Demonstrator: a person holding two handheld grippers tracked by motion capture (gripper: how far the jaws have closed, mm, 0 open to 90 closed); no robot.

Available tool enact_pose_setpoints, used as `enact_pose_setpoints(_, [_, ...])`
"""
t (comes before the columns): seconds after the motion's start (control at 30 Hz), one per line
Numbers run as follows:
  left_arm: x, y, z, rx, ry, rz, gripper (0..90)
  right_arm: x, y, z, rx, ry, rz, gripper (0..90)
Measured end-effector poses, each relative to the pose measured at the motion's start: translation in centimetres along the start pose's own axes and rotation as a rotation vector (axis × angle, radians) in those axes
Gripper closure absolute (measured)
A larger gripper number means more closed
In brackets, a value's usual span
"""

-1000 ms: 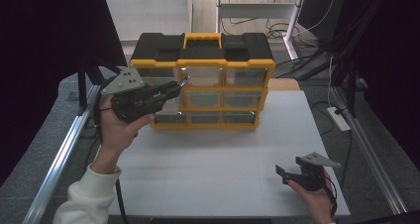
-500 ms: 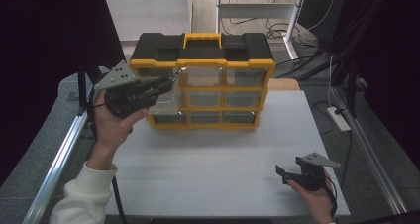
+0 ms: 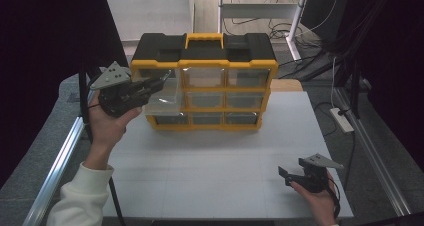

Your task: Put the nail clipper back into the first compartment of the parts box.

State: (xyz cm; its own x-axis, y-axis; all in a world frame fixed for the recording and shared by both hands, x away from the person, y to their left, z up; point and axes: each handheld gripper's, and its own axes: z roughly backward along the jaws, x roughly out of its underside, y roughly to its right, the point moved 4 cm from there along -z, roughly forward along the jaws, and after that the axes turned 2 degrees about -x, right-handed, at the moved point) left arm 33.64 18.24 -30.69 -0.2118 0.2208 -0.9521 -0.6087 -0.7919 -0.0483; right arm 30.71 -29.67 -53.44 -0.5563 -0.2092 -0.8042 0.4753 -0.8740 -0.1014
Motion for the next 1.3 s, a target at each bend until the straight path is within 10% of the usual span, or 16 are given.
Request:
enact_pose_setpoints(0.43, [0.7,-0.6,-0.2,-0.025,0.000,0.013,78.4,0.1,0.0,-0.1,0.004,-0.004,0.006,13.9])
enact_pose_setpoints(0.67, [0.5,0.1,0.4,-0.044,0.051,0.022,42.0,0.1,0.0,0.0,0.000,-0.003,0.005,13.9])
enact_pose_setpoints(0.9, [0.9,1.4,0.6,0.041,0.060,0.023,26.4,0.0,0.0,-0.1,0.004,-0.003,-0.001,13.9])
enact_pose_setpoints(1.3, [1.4,2.5,1.8,0.123,0.099,0.057,24.1,0.0,0.1,0.1,0.007,0.003,-0.007,13.8])
